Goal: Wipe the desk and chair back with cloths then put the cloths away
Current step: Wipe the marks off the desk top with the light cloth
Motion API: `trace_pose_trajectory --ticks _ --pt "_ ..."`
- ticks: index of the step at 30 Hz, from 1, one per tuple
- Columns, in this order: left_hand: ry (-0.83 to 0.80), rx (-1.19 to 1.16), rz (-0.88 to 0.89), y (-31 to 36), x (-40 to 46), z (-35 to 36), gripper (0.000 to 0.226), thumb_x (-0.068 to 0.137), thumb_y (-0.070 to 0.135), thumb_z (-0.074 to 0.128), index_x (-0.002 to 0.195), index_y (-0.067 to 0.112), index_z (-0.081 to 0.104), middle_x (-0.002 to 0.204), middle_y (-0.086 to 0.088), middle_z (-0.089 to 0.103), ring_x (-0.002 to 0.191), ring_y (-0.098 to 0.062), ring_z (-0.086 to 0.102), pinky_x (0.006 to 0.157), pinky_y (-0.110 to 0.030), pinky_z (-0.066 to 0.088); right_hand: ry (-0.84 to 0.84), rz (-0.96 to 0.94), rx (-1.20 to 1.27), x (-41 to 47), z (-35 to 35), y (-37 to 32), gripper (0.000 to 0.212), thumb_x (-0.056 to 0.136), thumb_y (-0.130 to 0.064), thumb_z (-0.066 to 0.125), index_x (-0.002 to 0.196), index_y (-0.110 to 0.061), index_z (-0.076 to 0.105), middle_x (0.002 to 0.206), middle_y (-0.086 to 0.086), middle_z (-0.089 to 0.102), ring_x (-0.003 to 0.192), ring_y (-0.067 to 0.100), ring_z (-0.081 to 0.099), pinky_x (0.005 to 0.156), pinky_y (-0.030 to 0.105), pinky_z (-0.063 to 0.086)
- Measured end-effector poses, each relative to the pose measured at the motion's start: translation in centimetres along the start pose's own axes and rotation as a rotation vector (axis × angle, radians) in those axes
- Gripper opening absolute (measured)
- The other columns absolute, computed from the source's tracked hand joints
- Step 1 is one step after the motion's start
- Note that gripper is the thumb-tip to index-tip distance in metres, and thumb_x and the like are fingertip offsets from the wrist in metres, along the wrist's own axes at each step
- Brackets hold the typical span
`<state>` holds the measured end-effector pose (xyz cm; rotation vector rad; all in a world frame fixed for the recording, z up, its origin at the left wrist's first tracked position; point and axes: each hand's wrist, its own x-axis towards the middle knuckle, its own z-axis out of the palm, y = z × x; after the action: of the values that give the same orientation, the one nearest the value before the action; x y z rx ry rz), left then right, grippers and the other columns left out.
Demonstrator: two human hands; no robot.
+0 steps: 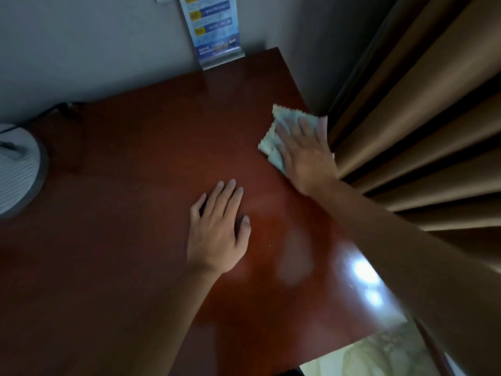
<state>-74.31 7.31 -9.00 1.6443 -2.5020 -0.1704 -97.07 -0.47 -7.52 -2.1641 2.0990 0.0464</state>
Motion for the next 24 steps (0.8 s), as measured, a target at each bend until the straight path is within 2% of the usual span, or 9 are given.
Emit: trace_pose_trajectory --ticks 2,5,8,10,14,17,19,21,24 --pt "0.015 -0.006 -0.002 -0.1 -0.1 0.1 0.053 0.096 0.039 0.04 0.143 0.015 0.048 0.154 -0.003 0.042 0.147 -0.018 0.03 0.117 -0.045 0.026 0.019 0.024 0.019 1.0 0.3 0.4 0.051 0.108 -0.034 0.017 0.157 -0.02 0.018 0.163 0.006 0.022 0.152 0.029 0.008 0.122 0.051 -0.007" --pt "0.012 -0.011 -0.002 -0.1 -0.1 0.0 0.053 0.097 0.04 0.039 0.143 0.015 0.049 0.154 -0.003 0.043 0.146 -0.019 0.032 0.117 -0.045 0.026 0.084 -0.058 0.016 -3.8 1.3 -0.5 0.051 0.108 -0.035 0.02 0.155 -0.018 0.026 0.161 0.008 0.028 0.151 0.032 0.015 0.123 0.05 -0.006" --pt "0.014 -0.017 0.004 0.0 0.0 -0.2 0.052 0.099 0.04 0.038 0.143 0.015 0.048 0.153 -0.004 0.043 0.146 -0.019 0.032 0.117 -0.045 0.025 0.068 -0.183 0.067 -10.9 1.9 -1.2 0.049 0.107 -0.034 0.028 0.153 -0.018 0.033 0.16 0.008 0.029 0.151 0.031 0.017 0.122 0.055 0.01" --pt "0.023 -0.015 -0.003 0.0 0.0 -0.3 0.052 0.099 0.04 0.037 0.143 0.015 0.048 0.154 -0.003 0.043 0.146 -0.019 0.032 0.117 -0.045 0.025 0.038 -0.235 0.089 -11.7 1.7 -0.8 0.048 0.106 -0.034 0.031 0.152 -0.019 0.034 0.16 0.007 0.028 0.151 0.029 0.016 0.121 0.055 0.018" --pt "0.053 -0.02 0.003 -0.1 -0.1 0.0 0.052 0.098 0.04 0.039 0.142 0.014 0.051 0.153 -0.004 0.044 0.145 -0.02 0.034 0.116 -0.045 0.027 -0.041 -0.31 0.048 -4.3 0.2 0.3 0.052 0.104 -0.037 0.024 0.153 -0.022 0.032 0.161 0.008 0.028 0.151 0.031 0.016 0.122 0.053 0.013" --pt "0.069 -0.019 0.006 -0.1 -0.1 0.1 0.051 0.098 0.04 0.04 0.141 0.014 0.052 0.152 -0.004 0.046 0.145 -0.02 0.035 0.115 -0.045 0.028 -0.038 -0.218 0.039 2.7 -0.4 -1.0 0.053 0.105 -0.04 0.018 0.156 -0.026 0.02 0.164 0.006 0.017 0.153 0.028 0.006 0.123 0.051 0.003" --pt "0.085 -0.027 0.01 -0.1 -0.1 0.2 0.051 0.098 0.04 0.04 0.141 0.014 0.052 0.151 -0.004 0.046 0.145 -0.019 0.035 0.116 -0.043 0.027 -0.021 -0.203 0.041 3.9 -0.2 -2.5 0.053 0.106 -0.04 0.017 0.157 -0.028 0.017 0.165 0.003 0.014 0.153 0.026 0.002 0.123 0.049 0.0" --pt "0.088 -0.034 0.011 -0.1 -0.1 0.2 0.05 0.098 0.038 0.041 0.141 0.014 0.052 0.151 -0.004 0.046 0.144 -0.019 0.036 0.116 -0.043 0.027 0.004 -0.293 0.04 0.7 0.3 -2.6 0.052 0.105 -0.038 0.018 0.156 -0.025 0.024 0.163 0.005 0.023 0.152 0.029 0.01 0.123 0.05 0.003" --pt "0.095 -0.055 -0.004 -0.1 -0.2 0.1 0.049 0.099 0.037 0.039 0.14 0.012 0.053 0.15 -0.005 0.048 0.144 -0.02 0.037 0.116 -0.043 0.027 0.032 -0.443 0.085 -9.1 1.4 -1.5 0.048 0.106 -0.033 0.029 0.152 -0.021 0.035 0.16 0.006 0.03 0.15 0.031 0.019 0.122 0.054 0.014"
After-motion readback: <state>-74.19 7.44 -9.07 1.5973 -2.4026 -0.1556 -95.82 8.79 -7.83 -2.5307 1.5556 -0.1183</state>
